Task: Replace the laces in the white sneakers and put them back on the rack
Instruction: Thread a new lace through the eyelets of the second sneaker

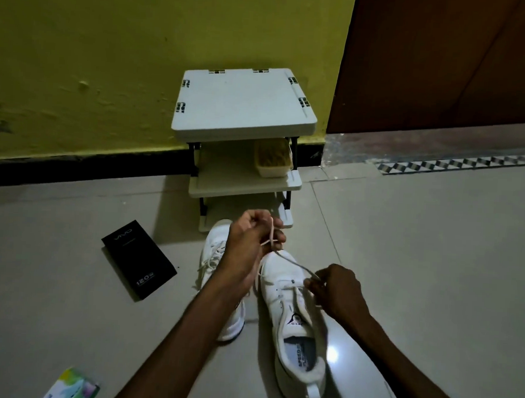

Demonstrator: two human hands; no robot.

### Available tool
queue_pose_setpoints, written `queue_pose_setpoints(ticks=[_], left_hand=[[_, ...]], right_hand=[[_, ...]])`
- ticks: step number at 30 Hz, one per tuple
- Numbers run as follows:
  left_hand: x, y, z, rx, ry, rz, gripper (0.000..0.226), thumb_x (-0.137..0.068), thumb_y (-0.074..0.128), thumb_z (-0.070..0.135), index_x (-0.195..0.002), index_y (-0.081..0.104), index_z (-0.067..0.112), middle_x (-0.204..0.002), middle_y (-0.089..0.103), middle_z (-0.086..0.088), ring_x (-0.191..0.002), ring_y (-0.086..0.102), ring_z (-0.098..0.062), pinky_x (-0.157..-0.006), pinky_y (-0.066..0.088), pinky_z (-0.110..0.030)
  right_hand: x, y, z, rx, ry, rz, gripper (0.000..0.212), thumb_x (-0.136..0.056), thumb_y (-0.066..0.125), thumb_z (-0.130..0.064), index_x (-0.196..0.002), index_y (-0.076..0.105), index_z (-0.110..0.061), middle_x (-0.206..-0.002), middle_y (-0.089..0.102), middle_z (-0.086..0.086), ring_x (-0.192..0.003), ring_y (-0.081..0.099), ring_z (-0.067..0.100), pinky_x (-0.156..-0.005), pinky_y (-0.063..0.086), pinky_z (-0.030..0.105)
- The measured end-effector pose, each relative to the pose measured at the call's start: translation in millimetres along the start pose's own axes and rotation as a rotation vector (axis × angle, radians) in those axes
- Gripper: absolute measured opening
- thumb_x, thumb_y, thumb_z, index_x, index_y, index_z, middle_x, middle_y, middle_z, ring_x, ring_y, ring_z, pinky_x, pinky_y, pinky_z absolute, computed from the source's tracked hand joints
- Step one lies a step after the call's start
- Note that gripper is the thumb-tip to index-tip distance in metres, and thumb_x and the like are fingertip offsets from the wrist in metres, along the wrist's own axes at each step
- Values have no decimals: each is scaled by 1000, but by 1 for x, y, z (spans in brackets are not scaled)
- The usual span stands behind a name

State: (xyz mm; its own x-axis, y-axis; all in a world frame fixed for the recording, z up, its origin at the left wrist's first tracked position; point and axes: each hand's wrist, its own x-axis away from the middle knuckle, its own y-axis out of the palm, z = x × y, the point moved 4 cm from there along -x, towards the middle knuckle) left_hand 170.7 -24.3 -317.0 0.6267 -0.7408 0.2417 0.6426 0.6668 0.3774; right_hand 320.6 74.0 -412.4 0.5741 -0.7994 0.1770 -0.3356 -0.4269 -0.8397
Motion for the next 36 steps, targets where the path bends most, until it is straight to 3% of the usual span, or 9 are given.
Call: queue_pose_setpoints(ticks=[6, 10, 18, 21, 24, 28, 31, 33, 36], left_hand=[[-4, -5, 25, -508, 359, -6, 5, -95, 59, 11, -90, 61, 9, -73, 67, 0, -60, 59, 2, -60, 45, -9], [0, -4, 16, -686, 354, -49, 8, -94, 61, 15, -91, 67, 10, -77, 70, 1, -68, 62, 3, -66, 46, -8], [9, -2, 17, -853, 579, 20, 11, -93, 63, 13, -95, 69, 22, -82, 71, 12, -81, 64, 3, -69, 45, -7], [16, -1, 11, -893, 690, 24, 13, -91, 65, 10, -98, 71, 20, -85, 70, 13, -83, 63, 5, -68, 43, -4], [8, -8, -7, -976, 597, 1, 11, -90, 66, 12, -90, 71, 22, -81, 70, 13, -78, 64, 1, -69, 46, -9], [-5, -17, -44, -1101, 322, -120, 7, -85, 68, 15, -81, 71, 20, -75, 71, 6, -71, 66, -6, -74, 54, -29], [-10, -17, -67, -1207, 270, -212, 6, -84, 71, 17, -82, 75, 21, -81, 74, 5, -77, 65, -7, -74, 50, -20], [-15, -16, -80, -1241, 247, -258, 11, -83, 69, 16, -85, 78, 21, -87, 75, 5, -82, 67, -8, -79, 49, -20], [-20, -16, -94, -1284, 243, -238, 15, -83, 67, 16, -92, 77, 22, -91, 75, 5, -88, 67, -9, -84, 49, -21]], right_hand=[[-9, -24, 14, 445, 183, -100, 41, -100, 44, -47, -108, 62, -11, -112, 64, 9, -102, 64, 28, -77, 48, 31], [-32, -42, -16, -190, 108, -234, 17, -93, 60, -18, -85, 73, -10, -81, 75, 10, -79, 73, 29, -70, 58, 34], [-30, -101, -143, -814, -442, -305, 36, -97, 47, 2, -122, 61, -19, -108, 71, 2, -99, 68, 24, -81, 58, 40], [-43, -97, -136, -551, -377, -206, 61, -91, 50, 7, -140, 43, -29, -114, 67, 6, -103, 67, 26, -85, 58, 46], [-54, -75, -94, 100, -178, -74, 40, -89, 57, -8, -128, 56, -17, -111, 69, 11, -99, 66, 29, -86, 55, 43], [-30, -34, -45, -15, 135, -391, 21, -85, 71, -17, -103, 72, -5, -94, 73, 13, -81, 72, 24, -77, 61, 37], [-2, -13, -31, -75, 179, -538, 61, -68, 87, -36, -119, 63, -14, -110, 67, 3, -84, 68, 16, -70, 59, 26], [6, -3, -27, 32, 111, -484, 69, -63, 88, -42, -121, 60, -18, -117, 61, -1, -98, 62, 16, -77, 54, 26], [8, 7, -24, 156, 46, -274, 43, -70, 78, -35, -107, 68, -16, -106, 67, 0, -94, 64, 18, -77, 52, 28]])
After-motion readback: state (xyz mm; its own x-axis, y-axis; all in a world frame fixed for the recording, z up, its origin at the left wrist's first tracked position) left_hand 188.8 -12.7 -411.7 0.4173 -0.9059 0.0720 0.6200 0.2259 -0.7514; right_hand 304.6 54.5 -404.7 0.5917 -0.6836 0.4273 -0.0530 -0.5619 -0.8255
